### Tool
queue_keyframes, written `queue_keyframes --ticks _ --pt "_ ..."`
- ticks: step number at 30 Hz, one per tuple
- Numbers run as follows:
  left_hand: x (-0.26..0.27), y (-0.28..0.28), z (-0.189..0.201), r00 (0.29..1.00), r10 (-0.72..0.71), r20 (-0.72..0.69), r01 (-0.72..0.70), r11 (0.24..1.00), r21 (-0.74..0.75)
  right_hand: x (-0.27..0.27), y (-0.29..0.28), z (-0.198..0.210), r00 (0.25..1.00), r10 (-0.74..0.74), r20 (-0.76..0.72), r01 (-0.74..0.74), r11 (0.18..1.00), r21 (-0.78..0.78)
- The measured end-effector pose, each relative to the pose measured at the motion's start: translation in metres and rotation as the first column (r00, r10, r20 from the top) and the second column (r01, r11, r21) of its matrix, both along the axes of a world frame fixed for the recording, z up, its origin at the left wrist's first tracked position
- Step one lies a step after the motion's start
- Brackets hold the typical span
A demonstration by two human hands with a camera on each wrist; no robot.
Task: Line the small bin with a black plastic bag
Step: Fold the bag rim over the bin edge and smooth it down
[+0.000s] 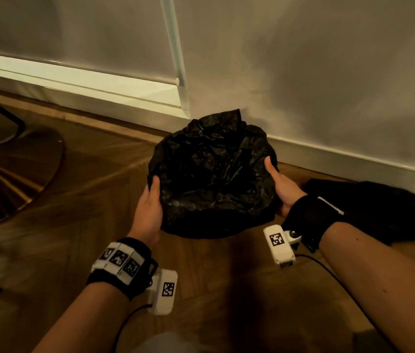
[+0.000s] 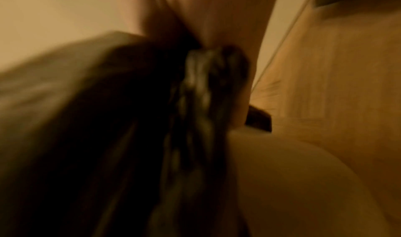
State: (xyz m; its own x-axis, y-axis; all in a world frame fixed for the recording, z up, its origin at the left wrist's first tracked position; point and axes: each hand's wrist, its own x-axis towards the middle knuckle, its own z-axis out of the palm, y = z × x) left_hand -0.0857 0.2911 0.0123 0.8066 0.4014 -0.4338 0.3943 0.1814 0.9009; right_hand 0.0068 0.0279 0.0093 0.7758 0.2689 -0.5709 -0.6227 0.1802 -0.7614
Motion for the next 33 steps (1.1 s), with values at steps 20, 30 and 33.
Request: queue_keyframes --ticks 20,30,33 --pt "0.021 -0.004 -0.008 0.998 0.059 0.028 -0.061 0.994 0.088 0.018 0.005 -0.007 0.981 0.189 0.032 -0.154 0.875 -0.459" --pt "0.025 0.021 0.002 0.99 -0.051 -0.135 0.058 0.997 0.045 0.026 0.0 0.0 0.999 0.054 0.008 -0.054 0.996 0.075" --pt "0.014 0.028 -0.003 0.99 -0.031 -0.141 0.026 0.999 -0.037 0.027 -0.008 0.005 0.983 0.171 -0.061 -0.168 0.984 0.05"
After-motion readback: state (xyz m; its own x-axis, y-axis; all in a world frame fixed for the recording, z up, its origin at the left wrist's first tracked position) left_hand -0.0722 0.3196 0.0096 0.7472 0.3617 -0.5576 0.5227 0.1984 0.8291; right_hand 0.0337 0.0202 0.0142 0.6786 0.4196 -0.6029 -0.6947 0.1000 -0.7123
